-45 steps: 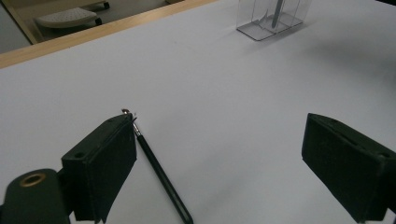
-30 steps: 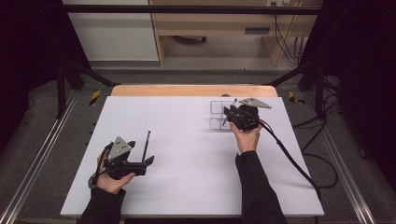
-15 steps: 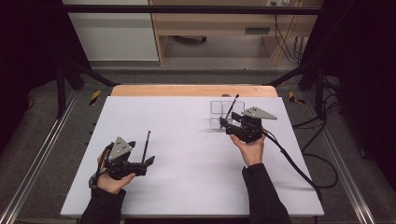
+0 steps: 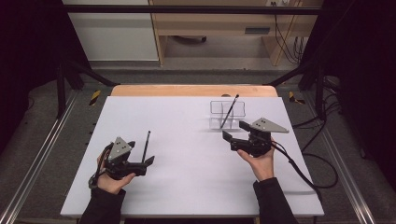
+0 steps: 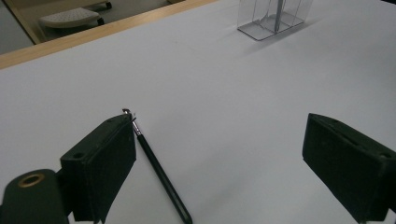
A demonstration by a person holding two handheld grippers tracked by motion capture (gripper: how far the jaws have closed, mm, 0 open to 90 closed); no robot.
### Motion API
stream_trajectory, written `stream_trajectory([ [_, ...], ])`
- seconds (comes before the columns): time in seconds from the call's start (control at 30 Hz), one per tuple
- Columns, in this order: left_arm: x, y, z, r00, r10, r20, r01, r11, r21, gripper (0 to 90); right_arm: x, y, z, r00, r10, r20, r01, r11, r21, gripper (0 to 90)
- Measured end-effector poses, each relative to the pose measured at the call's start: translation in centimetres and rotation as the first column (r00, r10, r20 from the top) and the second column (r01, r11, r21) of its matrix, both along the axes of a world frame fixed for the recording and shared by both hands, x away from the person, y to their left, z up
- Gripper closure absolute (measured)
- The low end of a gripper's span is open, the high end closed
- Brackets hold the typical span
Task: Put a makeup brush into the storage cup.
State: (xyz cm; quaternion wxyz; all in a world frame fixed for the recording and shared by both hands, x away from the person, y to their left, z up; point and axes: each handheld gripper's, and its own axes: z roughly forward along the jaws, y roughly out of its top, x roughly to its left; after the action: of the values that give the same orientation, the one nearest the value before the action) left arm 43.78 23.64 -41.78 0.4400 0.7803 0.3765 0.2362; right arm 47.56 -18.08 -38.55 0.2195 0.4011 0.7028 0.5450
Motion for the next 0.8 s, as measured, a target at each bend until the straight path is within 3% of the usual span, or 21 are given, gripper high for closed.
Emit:
stream_trajectory([
  [0.37,0.0,0.1,-0.1,1.0000,0.009,-0.004,-0.009,1.0000,-0.002,8.2,-2.1,-1.3,-1.1,0.9998,-0.003,-0.021,0.002,0.999,-0.052,9.0],
  [0.8,0.2,0.5,-0.1,0.9998,0.019,-0.010,-0.019,0.9996,-0.020,7.6,-3.9,-3.1,-2.1,0.9991,-0.031,-0.030,0.030,0.999,-0.024,6.2],
])
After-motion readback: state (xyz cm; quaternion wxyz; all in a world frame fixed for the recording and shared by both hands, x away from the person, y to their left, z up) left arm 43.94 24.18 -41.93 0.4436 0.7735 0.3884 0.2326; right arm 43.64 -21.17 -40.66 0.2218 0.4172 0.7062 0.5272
